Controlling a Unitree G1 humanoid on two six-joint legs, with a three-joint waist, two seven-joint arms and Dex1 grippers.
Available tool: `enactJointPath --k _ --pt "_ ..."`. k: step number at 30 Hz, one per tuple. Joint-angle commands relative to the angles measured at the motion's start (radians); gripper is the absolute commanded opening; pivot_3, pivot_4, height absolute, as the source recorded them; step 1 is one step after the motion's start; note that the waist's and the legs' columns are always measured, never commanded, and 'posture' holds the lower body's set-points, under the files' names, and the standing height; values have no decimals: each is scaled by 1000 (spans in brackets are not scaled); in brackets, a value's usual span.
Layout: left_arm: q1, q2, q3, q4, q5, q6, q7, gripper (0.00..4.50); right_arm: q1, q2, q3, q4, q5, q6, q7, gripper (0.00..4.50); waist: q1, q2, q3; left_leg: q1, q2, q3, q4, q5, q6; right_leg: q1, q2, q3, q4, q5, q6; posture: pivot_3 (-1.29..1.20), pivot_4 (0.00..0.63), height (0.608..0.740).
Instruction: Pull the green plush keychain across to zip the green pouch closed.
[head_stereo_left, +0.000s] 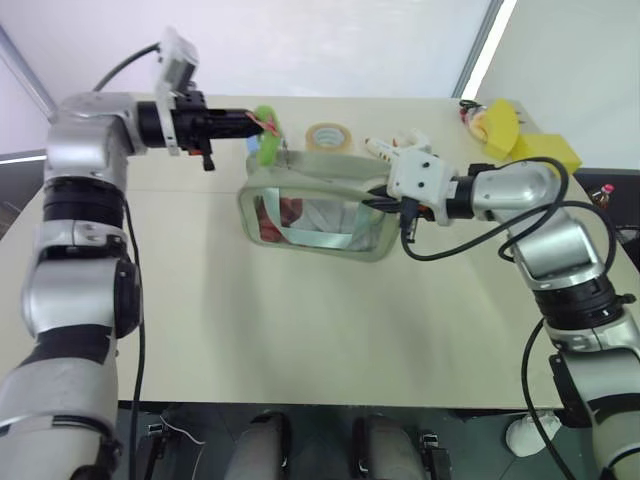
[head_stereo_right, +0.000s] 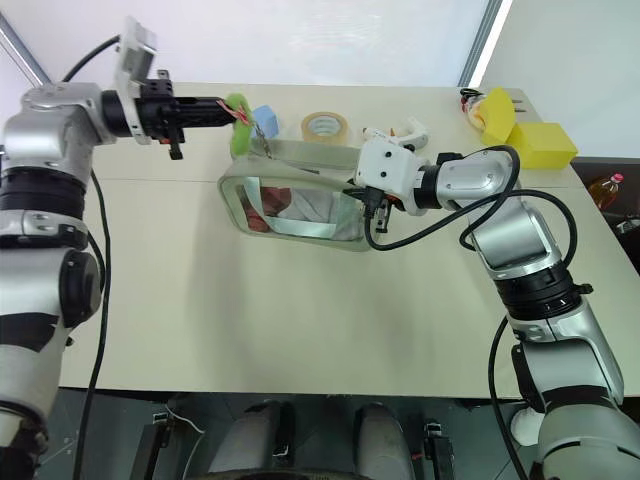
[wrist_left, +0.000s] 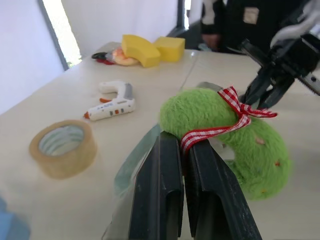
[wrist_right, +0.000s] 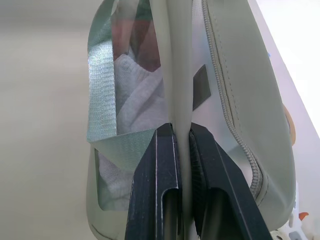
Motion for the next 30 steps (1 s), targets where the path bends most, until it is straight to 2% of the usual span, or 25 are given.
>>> enactJointPath --k 1,3,6,11,13,16,22,26,30 --pt "18 -3 -25 -57 29 -48 35 32 -21 8 -3 -9 -5 -7 -8 0 -2 0 0 0 0 0 0 0 0 0 0 0 0 0 0 0 150 740" --pt "28 -8 -36 -65 41 -67 49 32 -20 11 -6 -10 -9 -6 -8 0 -2 0 0 0 0 0 0 0 0 0 0 0 0 0 0 0 150 740" --pt "14 -14 -26 -51 38 -76 82 973 -21 13 -6 -8 -12 -6 -9 0 0 0 0 0 0 0 0 0 0 0 0 0 0 0 0 0 150 740" --pt "-17 18 -18 -49 41 -74 101 3586 -26 17 -6 2 -15 -10 -11 0 -1 0 0 0 0 0 0 0 0 0 0 0 0 0 0 0 150 740" --pt "-20 48 -14 -61 40 -71 86 4473 -28 19 -6 8 -15 -17 -10 0 -2 0 0 0 0 0 0 0 0 0 0 0 0 0 0 0 150 740" --pt "-5 96 -12 -99 39 -53 81 4473 -31 25 -4 16 -14 -28 -7 0 -2 0 0 0 0 0 0 0 0 0 0 0 0 0 0 0 150 740" --pt "124 209 -8 -303 -14 83 23 4473 -47 37 -1 44 -17 -47 -8 0 -2 0 0 0 0 0 -1 0 0 0 0 0 0 0 0 0 150 740" --pt "240 220 -14 -433 -33 129 37 4473 -54 42 1 56 -19 -55 -6 0 0 0 0 0 1 -1 0 0 0 0 0 1 0 0 0 0 150 740" --pt "309 200 -60 -434 59 7 122 4473 -62 44 5 67 -20 -61 0 0 2 0 0 0 1 -1 0 0 0 0 0 1 0 0 0 0 150 740"
